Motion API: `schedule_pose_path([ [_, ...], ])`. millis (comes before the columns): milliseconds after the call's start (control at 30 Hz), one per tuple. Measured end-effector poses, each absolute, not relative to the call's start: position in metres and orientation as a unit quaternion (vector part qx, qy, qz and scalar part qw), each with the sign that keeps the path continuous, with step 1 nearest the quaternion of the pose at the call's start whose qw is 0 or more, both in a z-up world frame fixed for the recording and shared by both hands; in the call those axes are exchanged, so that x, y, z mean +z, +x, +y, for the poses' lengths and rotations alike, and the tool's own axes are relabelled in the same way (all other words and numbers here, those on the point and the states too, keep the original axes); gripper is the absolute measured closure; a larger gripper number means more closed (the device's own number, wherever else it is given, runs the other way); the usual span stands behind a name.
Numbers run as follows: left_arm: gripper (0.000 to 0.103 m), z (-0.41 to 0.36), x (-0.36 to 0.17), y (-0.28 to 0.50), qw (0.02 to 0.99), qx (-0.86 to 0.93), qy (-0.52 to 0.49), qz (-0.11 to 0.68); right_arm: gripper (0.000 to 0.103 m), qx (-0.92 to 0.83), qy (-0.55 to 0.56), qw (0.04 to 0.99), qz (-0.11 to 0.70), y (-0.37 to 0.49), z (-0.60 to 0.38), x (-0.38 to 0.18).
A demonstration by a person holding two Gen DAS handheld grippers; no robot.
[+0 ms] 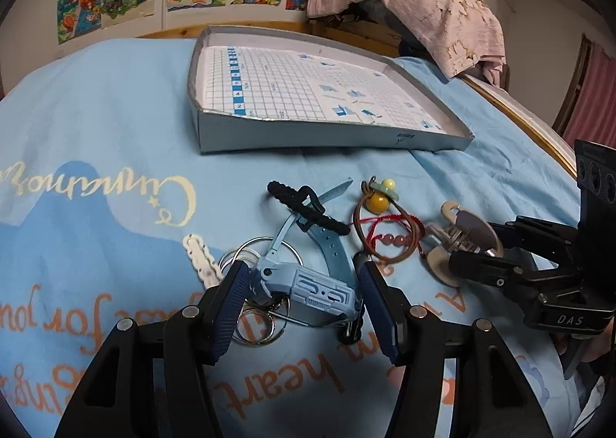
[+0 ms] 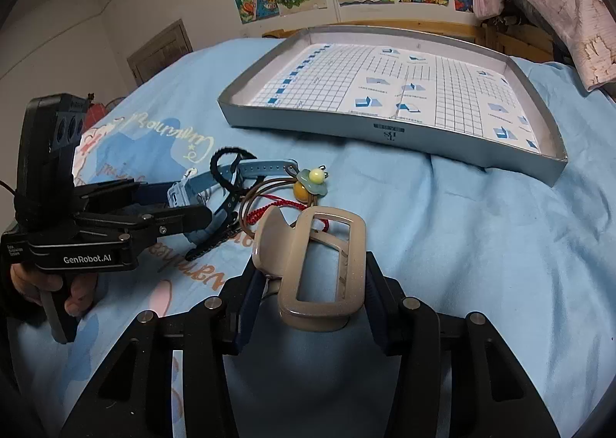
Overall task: Organize jewelry
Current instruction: 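Lift the claw clip with the right tool while the left tool lifts the watch toward the tray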
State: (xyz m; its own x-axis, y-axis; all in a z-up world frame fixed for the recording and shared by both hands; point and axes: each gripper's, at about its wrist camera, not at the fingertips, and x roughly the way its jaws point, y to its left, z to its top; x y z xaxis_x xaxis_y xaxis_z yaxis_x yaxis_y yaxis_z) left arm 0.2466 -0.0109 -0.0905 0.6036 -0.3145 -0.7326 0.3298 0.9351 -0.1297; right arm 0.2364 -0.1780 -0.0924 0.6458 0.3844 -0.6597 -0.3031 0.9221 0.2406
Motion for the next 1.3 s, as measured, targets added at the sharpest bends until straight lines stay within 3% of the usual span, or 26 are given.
schedule_pose_path([
  [833,0.046,0.014,-0.075,0.179,0.829,-0.176,-0.001,0.532,0.059,0.229,0.041,0.901,0.366,0.204,-0.164,-0.072],
  [1133,0.046,0.031,-0.061,0.182,0.839,-0.151,0.005,0.523,0.059,0.232,0.038,0.903,0.36,0.204,-0.156,-0.069],
  [1300,0.047,0.033,-0.027,0.198,0.858,-0.145,0.018,0.492,0.059,0.233,0.036,0.905,0.355,0.206,-0.155,-0.066],
])
